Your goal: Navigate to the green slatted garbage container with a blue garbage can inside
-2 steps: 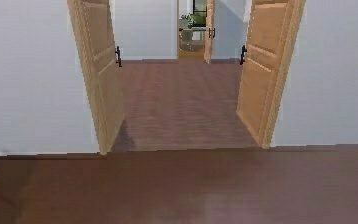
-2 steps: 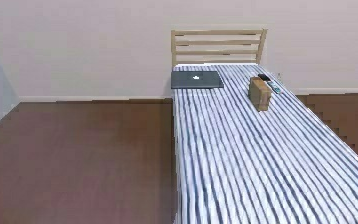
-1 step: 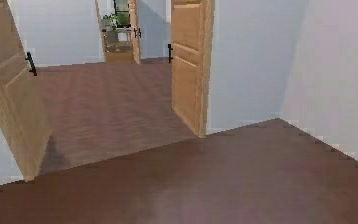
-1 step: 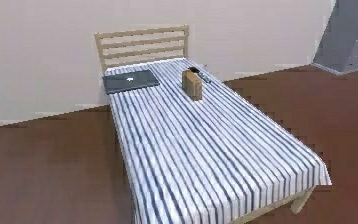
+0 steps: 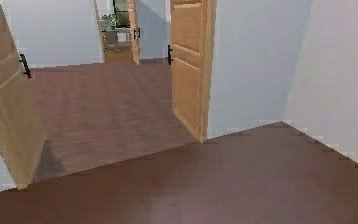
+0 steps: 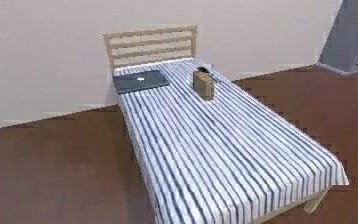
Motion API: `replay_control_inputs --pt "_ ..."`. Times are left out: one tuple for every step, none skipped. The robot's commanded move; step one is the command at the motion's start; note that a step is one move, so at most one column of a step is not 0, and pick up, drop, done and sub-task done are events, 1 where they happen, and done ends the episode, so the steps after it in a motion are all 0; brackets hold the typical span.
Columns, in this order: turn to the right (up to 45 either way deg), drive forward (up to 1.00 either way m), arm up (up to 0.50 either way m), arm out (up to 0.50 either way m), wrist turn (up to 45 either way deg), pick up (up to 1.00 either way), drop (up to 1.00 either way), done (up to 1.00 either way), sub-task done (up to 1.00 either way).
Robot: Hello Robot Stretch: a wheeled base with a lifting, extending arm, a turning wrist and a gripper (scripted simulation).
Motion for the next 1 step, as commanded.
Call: replay_control_inputs --pt "-15.0 0.0 0.0 0.0 0.0 0.0 0.0 0.0 0.0"
